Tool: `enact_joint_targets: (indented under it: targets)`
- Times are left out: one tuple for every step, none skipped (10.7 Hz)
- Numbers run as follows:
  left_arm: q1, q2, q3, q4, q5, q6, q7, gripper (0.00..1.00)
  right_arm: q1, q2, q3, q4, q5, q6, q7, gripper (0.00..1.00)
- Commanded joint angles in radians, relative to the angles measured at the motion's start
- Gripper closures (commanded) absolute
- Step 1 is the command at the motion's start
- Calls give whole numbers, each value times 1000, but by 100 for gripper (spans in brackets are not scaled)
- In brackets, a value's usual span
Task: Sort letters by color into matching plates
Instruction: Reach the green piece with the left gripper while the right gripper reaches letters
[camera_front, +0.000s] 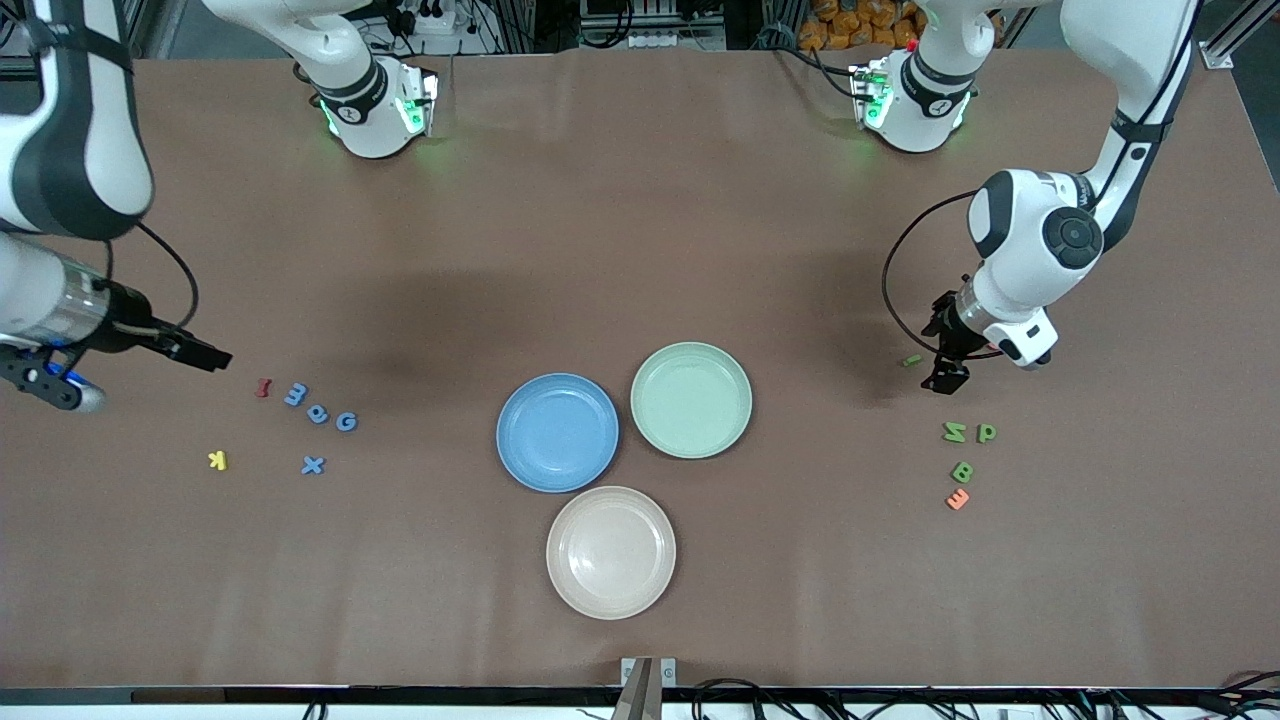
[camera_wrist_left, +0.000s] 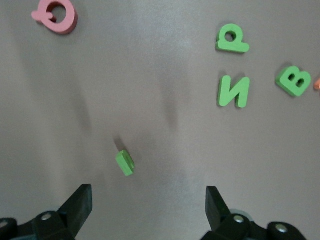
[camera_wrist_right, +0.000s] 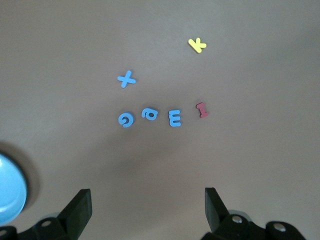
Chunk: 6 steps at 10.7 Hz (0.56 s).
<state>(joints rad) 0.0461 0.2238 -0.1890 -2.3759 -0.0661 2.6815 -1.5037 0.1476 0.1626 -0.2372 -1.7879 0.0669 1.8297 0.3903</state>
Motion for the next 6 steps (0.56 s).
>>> enact_joint_targets:
  targets:
    - [-3,34,0,20,-17,43,-81,0,-6,41,9,-96,-4,113,82,0]
    - [-5,49,2,18,-17,52,-102,0,-8,47,9,-138,-4,172,81,0]
    - [-5,69,3,18,-15,63,-102,0,-16,64,9,-159,-4,215,78,0]
    - [-5,87,2,18,-3,73,-104,0,-23,86,9,-169,-4,252,78,0]
    - [-8,101,3,21,2,75,-102,0,-28,106,9,-186,-2,299,78,0]
    - [-8,114,3,21,12,75,-104,0,-37,126,9,-208,-2,357,78,0]
